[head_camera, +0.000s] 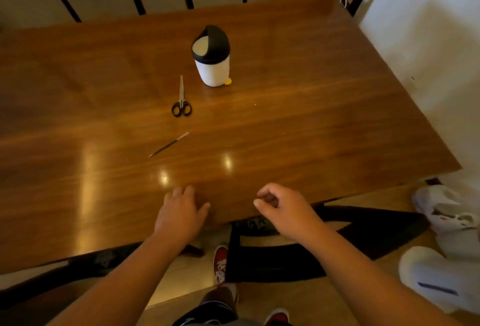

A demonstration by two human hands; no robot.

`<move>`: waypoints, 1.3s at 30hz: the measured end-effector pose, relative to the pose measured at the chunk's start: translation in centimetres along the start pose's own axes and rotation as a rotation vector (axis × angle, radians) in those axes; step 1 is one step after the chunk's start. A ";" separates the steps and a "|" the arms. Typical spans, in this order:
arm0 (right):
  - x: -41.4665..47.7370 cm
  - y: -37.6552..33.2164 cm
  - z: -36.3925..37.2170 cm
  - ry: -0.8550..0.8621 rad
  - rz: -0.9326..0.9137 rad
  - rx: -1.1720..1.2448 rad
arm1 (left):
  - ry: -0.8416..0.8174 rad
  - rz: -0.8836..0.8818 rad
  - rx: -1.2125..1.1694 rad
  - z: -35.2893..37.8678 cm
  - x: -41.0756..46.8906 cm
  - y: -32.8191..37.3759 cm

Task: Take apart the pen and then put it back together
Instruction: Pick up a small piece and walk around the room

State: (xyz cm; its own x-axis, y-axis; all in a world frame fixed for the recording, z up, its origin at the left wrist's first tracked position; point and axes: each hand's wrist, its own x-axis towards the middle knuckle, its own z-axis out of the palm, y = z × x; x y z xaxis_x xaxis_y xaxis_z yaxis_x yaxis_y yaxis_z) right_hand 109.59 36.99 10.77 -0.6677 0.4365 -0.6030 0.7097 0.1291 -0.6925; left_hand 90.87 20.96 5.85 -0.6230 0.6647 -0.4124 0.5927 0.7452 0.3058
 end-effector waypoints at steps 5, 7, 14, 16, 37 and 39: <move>9.6 -4.2 3.1 0.082 -0.105 -0.452 | 0.030 -0.254 0.062 1.2 4.9 -4.8; 12.8 -5.9 4.7 0.128 -0.176 -0.522 | 0.022 -0.297 0.083 1.4 6.0 -6.2; 22.0 -11.6 9.4 0.193 -0.523 -0.716 | 0.029 -0.271 0.148 3.0 6.8 -8.5; 23.5 -12.5 10.2 0.201 -0.557 -0.780 | 0.031 -0.268 0.148 3.3 6.8 -8.6; 23.6 -10.6 10.3 0.191 -0.404 -0.679 | 0.073 -0.205 0.184 3.7 6.3 -8.9; 22.0 -9.9 9.6 0.162 -0.296 -0.498 | 0.079 -0.169 0.192 3.8 5.7 -8.9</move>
State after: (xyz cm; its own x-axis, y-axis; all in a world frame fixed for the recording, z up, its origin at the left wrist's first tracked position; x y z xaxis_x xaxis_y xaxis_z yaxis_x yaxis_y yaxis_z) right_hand 85.72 36.77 0.54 -0.8382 0.4434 -0.3175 0.5446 0.6506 -0.5292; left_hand 83.98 17.91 -2.47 -0.7548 0.5397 -0.3728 0.5582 0.8270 0.0672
